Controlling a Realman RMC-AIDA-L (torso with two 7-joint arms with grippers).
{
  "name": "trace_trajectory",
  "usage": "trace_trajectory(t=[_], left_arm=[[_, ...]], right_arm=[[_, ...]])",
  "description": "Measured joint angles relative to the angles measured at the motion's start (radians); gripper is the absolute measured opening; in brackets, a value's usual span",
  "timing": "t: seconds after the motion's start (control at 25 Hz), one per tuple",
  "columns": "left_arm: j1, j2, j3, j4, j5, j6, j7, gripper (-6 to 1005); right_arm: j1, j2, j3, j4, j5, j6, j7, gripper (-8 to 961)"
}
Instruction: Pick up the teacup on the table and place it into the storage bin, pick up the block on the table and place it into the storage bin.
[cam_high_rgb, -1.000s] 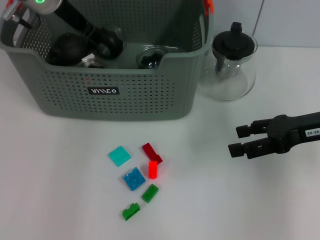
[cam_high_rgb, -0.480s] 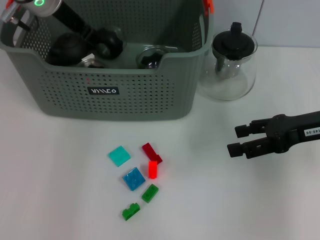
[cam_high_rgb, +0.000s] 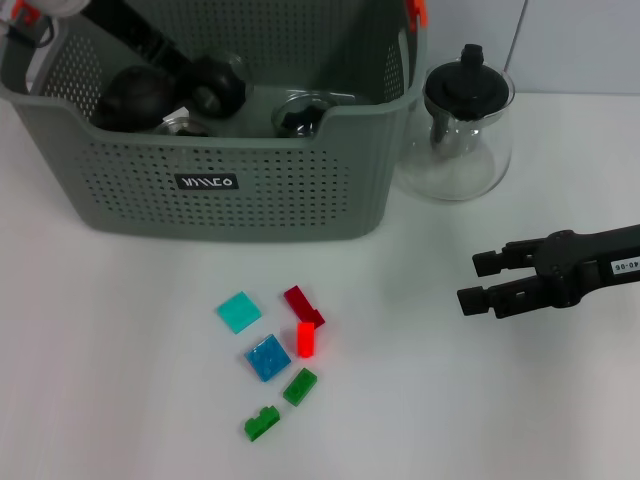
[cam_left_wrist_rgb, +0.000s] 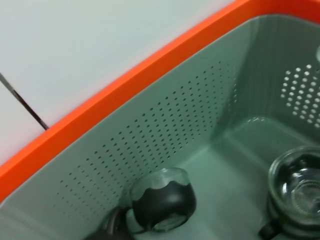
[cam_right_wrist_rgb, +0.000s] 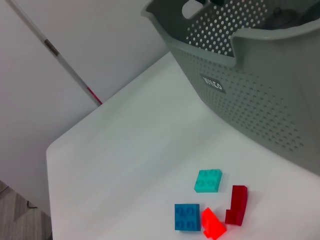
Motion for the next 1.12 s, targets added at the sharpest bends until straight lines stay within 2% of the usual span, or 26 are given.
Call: trace_trajectory(t=[0.12, 0.2, 0.32, 0.4, 0.56, 0.68, 0.8, 0.88, 0.96, 1.08, 1.12], left_arm=[[0.031, -0.021, -0.036, 0.133, -0.043, 0.066, 0.014, 613], [0.059, -0.042, -0.089, 0.244, -0.132, 0.134, 0.044, 612], [0.119, -0.066, -0.176, 0.404, -0.384, 0.278, 0.120, 611], [0.169, -0.071, -0.200, 0.463, -0.574, 0.366, 0.168, 610], [0.239, -0.066, -0.196, 0.472, -0.794, 0.532, 0.263, 609], [0.266, -0.078, -0.184, 0.463, -0.805, 0.639, 0.319, 608], [0.322, -0.086, -0.103, 0.466, -0.758, 0.671, 0.345, 606], [0.363, -0.091, -0.018, 0.466, -0.661, 0.661, 0.348, 606], [0.381, -0.107, 0.039, 0.461, -0.541, 0.656, 0.344, 605], [0.395, -0.152, 0.117, 0.454, -0.349, 0.633, 0.310, 603], [0.403, -0.159, 0.154, 0.450, -0.308, 0.619, 0.286, 603]], right_arm=[[0.001, 0.001, -0.001, 0.000, 0.000, 0.000, -0.001, 945], [0.002, 0.001, -0.001, -0.001, 0.001, 0.000, -0.002, 945], [0.000, 0.001, 0.003, -0.002, 0.001, 0.000, -0.002, 945], [-0.002, 0.000, 0.006, -0.003, 0.001, 0.000, -0.003, 945], [-0.004, -0.001, 0.008, -0.003, 0.002, 0.000, -0.004, 945], [-0.004, -0.001, 0.009, -0.003, 0.002, 0.001, -0.003, 945], [-0.004, -0.001, 0.013, -0.002, 0.002, 0.001, -0.003, 945], [-0.004, -0.001, 0.016, -0.001, 0.002, 0.001, -0.003, 945], [-0.004, -0.001, 0.016, 0.001, 0.002, 0.002, -0.003, 945], [-0.004, -0.001, 0.017, 0.001, 0.002, 0.004, -0.001, 945], [-0.004, 0.000, 0.017, 0.002, 0.002, 0.004, 0.000, 945]])
